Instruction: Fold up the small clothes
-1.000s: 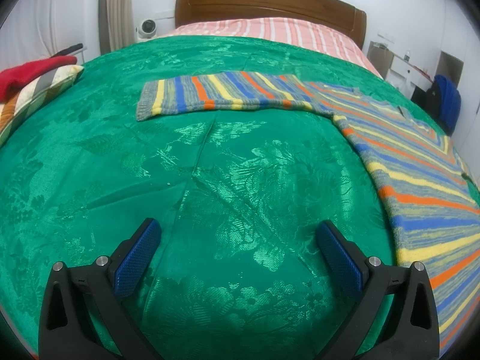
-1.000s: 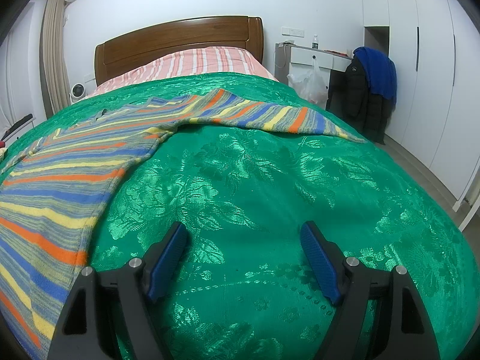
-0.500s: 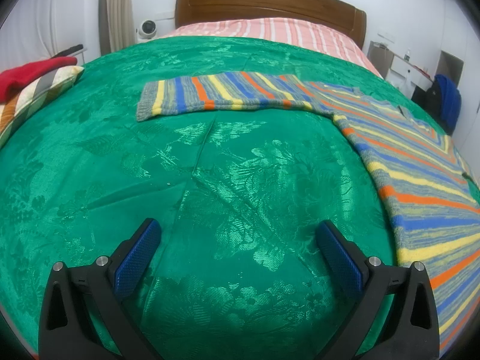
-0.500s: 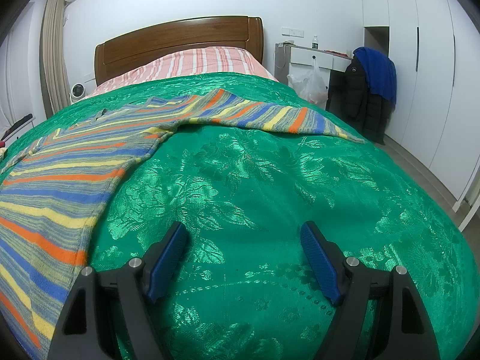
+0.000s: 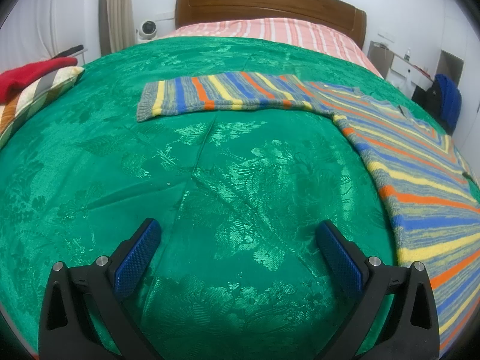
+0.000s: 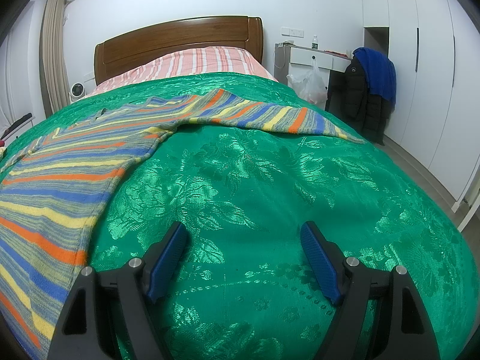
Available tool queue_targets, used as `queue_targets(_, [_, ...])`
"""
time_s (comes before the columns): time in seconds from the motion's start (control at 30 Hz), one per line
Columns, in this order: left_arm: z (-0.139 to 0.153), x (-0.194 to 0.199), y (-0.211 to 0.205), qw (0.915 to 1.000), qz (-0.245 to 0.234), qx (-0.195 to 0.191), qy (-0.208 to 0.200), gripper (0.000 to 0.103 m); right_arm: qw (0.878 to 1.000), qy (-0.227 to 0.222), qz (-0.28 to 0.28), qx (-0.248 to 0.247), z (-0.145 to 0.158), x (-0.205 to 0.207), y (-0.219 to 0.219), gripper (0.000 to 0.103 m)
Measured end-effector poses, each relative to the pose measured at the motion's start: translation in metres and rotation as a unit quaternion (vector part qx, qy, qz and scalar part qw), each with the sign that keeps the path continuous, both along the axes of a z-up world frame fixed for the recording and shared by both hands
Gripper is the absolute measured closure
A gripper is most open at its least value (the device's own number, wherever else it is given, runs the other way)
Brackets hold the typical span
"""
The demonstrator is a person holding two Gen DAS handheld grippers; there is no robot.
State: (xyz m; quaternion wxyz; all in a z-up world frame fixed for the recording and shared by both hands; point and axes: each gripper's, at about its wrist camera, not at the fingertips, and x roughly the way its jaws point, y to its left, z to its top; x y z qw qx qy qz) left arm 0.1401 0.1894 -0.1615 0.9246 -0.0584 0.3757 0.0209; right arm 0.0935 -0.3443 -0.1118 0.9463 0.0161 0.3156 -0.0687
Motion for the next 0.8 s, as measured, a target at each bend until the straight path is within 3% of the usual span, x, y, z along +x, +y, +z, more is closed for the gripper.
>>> queue_targets(0.67, [0.000,0.001,0.002,1.0000,0.001,0.001,-0.003,0.000,1.000,0.001,0.000,-0.003,0.001,-0.001,0.000,0.025])
queue_targets(0.8, [0.000,0.001,0.002,1.0000,0.001,0.001,-0.004,0.000,0.999,0.037,0.008,-0.002,0.012,0.003,-0.002,0.024])
